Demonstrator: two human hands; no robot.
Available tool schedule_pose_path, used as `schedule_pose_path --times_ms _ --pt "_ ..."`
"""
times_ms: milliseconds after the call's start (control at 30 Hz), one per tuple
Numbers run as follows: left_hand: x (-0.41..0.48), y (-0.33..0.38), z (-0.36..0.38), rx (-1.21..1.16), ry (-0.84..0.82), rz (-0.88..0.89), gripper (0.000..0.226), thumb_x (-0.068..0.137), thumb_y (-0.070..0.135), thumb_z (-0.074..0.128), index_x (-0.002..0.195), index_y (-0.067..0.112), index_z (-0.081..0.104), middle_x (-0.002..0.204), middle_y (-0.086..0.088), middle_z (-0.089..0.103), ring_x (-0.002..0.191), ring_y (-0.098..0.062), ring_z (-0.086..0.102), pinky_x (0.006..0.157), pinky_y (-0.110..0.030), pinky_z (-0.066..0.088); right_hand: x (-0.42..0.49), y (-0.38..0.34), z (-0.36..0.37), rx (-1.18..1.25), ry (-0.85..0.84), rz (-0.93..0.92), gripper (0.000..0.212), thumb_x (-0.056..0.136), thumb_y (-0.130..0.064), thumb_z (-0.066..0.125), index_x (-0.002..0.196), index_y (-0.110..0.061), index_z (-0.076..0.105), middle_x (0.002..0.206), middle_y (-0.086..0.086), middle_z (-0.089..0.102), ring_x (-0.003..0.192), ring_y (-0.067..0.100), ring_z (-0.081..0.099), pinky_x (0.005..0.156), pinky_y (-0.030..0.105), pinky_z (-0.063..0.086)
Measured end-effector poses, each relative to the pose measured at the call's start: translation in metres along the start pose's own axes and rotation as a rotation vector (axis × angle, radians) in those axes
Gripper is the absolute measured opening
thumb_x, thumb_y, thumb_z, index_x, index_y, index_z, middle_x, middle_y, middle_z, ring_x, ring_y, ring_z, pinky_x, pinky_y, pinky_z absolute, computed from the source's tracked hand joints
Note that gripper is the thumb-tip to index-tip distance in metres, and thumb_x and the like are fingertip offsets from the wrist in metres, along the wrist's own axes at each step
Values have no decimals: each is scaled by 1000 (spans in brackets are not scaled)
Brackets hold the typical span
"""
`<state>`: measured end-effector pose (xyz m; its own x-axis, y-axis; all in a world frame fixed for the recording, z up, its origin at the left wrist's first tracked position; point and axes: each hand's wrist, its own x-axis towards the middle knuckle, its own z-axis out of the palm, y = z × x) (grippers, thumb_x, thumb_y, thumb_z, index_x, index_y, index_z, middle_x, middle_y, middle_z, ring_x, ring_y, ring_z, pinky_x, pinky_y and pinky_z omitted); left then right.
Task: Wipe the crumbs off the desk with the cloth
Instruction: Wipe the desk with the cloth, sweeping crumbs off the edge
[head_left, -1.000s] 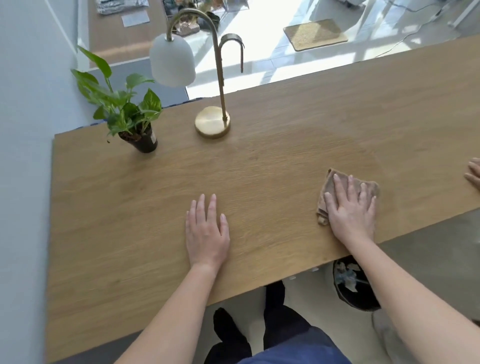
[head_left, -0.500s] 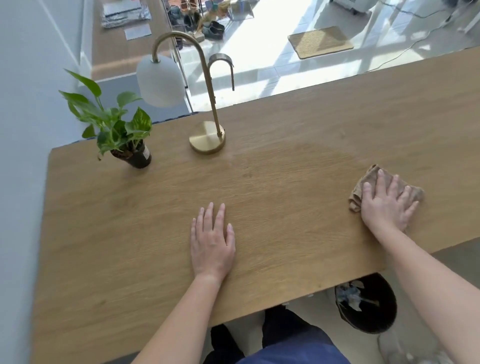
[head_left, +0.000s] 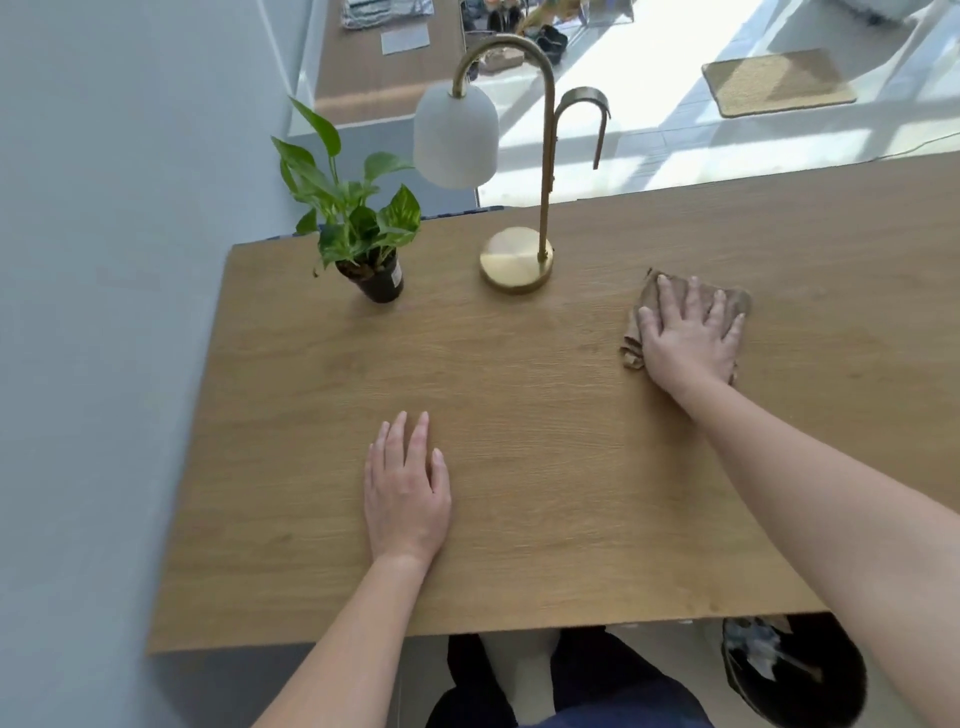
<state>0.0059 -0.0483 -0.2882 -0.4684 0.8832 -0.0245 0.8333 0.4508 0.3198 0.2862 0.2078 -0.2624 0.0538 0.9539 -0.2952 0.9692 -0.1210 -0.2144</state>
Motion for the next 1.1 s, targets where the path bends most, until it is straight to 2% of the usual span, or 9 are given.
schedule_pose_path --times_ms 133,267,400,500,567,733,900,1000,1100 --pt "-13 -27 -9 -6 -1 -49 52 111 37 43 162 26 42 171 0 35 161 -21 25 128 -49 30 -34 -47 23 -49 -43 -251 63 104 -71 4 164 -54 -6 176 -11 -14 163 25 -15 129 52 -14" --pt "-21 -51 -19 -15 -21 -38 53 112 37 43 163 25 40 172 0 34 161 -20 24 129 -49 30 -68 -21 24 -94 -85 -411 59 104 -74 6 160 -63 -7 175 -18 -11 163 14 -15 131 46 -12" --pt "-26 -83 -35 -21 1 -101 55 112 39 40 165 25 37 174 1 29 163 -19 19 131 -47 25 -68 -15 15 -105 -75 -333 59 103 -74 6 160 -63 -4 176 -21 -8 163 12 -11 131 48 -8" --pt "-33 -114 -47 -10 24 -151 56 111 40 40 165 24 38 173 0 30 162 -20 20 131 -47 25 -57 -63 26 -39 -34 -139 64 104 -69 7 165 -53 0 178 -10 -8 164 24 -13 129 57 -10" --pt "-39 -135 -52 5 31 -183 56 111 40 42 164 23 38 173 -1 31 162 -22 21 130 -48 26 -62 -103 39 -22 -25 -106 67 103 -69 7 166 -49 0 178 -4 -9 163 30 -14 128 60 -11" --pt "-52 -177 -60 23 59 -185 55 111 36 46 163 20 40 171 -6 35 160 -26 25 130 -50 27 -149 -155 84 -69 -91 -461 63 105 -72 7 164 -55 -3 177 -9 -8 164 24 -15 129 54 -13" --pt "-56 -189 -61 27 53 -161 55 111 36 44 164 21 39 171 -5 35 160 -28 25 129 -51 26 -222 -79 85 -167 -156 -671 57 108 -70 17 160 -63 -4 176 -18 -7 163 13 -14 132 51 -5" --pt "-56 -188 -61 30 52 -168 55 111 38 42 164 22 38 172 -5 34 160 -28 24 129 -52 26 -211 -35 62 -200 -149 -593 58 107 -71 18 159 -65 -6 176 -23 -5 162 8 -15 132 48 -6" --pt "-55 -187 -61 25 51 -176 56 111 41 40 165 25 36 173 -3 32 161 -26 23 130 -51 24 -206 -45 69 -131 -66 -345 57 106 -71 14 161 -63 -1 177 -18 -2 164 14 -11 132 49 -8"
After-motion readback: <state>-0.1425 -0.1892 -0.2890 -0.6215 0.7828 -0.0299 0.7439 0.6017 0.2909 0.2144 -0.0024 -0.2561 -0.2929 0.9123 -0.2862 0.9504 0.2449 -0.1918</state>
